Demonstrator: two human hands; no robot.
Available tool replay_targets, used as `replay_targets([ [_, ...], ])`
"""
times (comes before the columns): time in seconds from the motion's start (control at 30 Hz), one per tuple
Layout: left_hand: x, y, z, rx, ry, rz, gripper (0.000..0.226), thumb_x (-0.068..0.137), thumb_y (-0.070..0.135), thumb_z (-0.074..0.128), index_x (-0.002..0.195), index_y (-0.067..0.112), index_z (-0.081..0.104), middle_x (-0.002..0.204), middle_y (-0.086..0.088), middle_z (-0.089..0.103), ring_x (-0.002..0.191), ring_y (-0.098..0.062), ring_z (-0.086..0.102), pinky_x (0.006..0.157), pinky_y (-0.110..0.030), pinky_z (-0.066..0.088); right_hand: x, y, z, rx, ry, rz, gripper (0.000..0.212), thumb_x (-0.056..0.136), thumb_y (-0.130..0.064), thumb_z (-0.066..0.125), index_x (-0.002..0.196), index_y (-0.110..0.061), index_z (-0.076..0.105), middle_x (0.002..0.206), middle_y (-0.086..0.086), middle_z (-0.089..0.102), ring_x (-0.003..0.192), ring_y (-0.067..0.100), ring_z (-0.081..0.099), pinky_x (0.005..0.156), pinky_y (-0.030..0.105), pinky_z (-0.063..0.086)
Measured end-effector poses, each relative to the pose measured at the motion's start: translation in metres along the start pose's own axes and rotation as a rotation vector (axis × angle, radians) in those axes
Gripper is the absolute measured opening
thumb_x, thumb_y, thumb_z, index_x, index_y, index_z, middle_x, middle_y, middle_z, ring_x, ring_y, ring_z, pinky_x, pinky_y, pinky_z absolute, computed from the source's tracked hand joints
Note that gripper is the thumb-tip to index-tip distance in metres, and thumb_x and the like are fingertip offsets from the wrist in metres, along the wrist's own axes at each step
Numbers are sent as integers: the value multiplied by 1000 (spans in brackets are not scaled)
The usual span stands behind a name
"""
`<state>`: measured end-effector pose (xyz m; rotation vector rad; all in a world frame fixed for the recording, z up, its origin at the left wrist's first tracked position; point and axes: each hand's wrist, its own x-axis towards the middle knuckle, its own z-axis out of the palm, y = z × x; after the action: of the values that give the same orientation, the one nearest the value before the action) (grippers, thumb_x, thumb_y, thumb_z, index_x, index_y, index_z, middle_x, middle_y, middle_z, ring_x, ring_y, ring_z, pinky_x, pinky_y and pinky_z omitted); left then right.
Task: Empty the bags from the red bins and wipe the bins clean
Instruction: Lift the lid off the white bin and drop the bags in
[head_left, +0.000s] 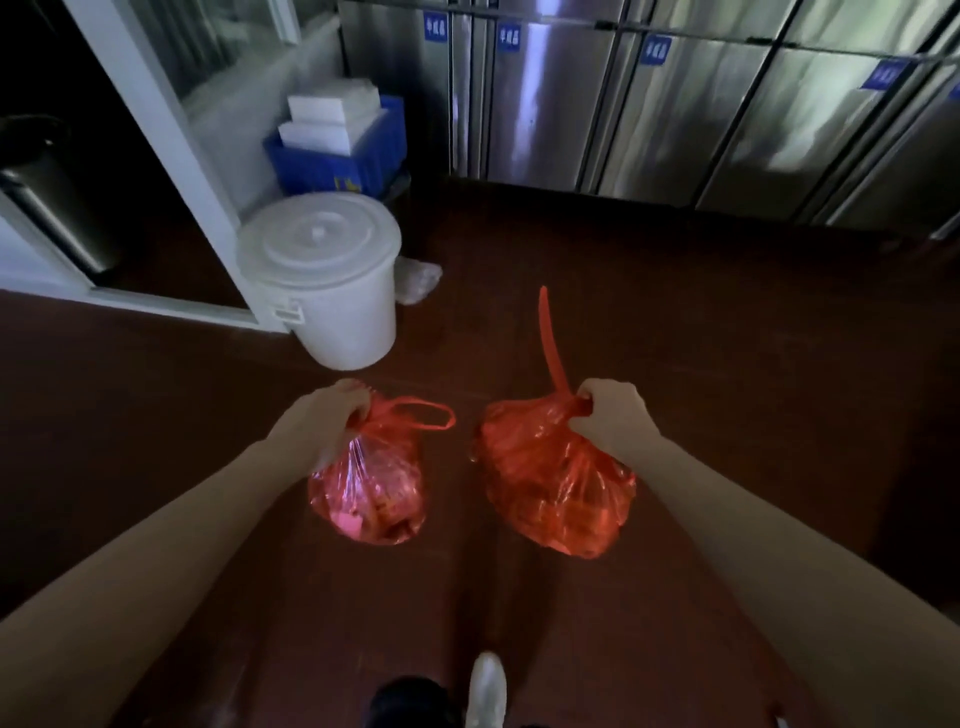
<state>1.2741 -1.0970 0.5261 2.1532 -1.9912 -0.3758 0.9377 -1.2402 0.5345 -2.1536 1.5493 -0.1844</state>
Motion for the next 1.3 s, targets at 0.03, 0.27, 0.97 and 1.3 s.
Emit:
replay_targets([
  [0.03,26,-9,-4,-10,-1,-8,21,80,12,70,77,20,51,87,7,50,75,-23,57,70,-36,46,29,-7,-4,0,-2,-11,26,75,-19,69,100,-15,67,96,6,66,92,25,63,79,33,51],
  [0.27,218,-87,-24,-54,-4,23,21,81,4,65,74,18,50,84,4,57,77,-23,58,72,-35,47,238,-54,-12,9,-17,-20,27,76,-18,68,102,-15,66,93,1,63,87,21,62,78,34,53],
  [0.97,680,-251,69,-39,-194,-3,9,92,18,49,97,18,56,100,1,52,92,-19,54,72,-33,43,704,-78,89,156,-115,318,24,82,-23,68,104,-16,61,92,-3,64,88,20,66,76,31,52],
  [1.3,837,-328,260,-33,-384,-5,26,71,8,77,95,14,71,91,-5,66,78,-27,66,58,-34,56,890,20,271,172,-257,533,32,86,-25,67,115,-14,58,105,4,64,97,26,65,82,35,53],
])
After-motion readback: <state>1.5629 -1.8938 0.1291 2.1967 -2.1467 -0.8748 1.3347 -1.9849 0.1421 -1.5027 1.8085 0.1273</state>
